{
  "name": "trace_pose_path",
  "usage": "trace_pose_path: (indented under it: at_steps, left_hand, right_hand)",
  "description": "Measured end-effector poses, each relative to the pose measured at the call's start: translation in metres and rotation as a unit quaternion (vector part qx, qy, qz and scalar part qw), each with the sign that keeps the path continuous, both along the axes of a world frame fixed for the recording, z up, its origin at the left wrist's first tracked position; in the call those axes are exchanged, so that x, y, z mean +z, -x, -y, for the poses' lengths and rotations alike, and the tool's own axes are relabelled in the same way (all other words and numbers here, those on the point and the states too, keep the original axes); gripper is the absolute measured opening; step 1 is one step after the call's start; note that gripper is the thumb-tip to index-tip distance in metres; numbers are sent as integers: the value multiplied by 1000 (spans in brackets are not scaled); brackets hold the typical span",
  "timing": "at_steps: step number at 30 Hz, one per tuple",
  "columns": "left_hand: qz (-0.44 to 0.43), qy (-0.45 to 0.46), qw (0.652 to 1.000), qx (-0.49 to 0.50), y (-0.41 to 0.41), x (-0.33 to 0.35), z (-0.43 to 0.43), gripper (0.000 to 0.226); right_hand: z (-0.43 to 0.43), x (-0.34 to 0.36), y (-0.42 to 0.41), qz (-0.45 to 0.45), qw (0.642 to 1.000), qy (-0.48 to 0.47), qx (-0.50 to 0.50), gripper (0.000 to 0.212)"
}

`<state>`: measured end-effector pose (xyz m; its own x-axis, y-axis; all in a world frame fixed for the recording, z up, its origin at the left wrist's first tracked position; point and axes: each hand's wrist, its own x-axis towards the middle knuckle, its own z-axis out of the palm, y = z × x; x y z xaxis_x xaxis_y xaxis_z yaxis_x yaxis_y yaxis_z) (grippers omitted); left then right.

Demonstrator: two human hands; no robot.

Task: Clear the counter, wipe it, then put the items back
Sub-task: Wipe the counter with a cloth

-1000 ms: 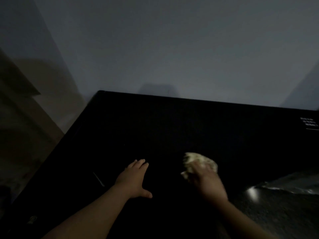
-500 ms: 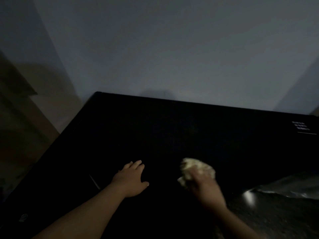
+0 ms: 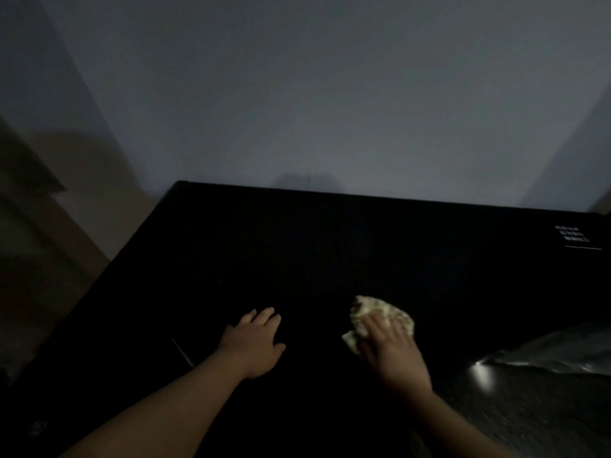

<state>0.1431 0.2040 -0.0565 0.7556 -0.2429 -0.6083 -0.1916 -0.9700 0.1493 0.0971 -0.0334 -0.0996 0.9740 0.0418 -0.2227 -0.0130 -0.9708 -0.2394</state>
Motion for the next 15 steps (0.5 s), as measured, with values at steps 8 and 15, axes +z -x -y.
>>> trace_pose_path:
  at_steps: [8, 15]
  left_hand:
    - [26, -38, 997, -57, -48, 6, 19, 59]
    - [59, -35, 996, -53, -97, 0, 36, 54]
  right_hand:
    - [50, -2, -72, -14, 979, 3, -205, 55]
    - [-33, -8, -75, 29, 998, 26, 57, 70]
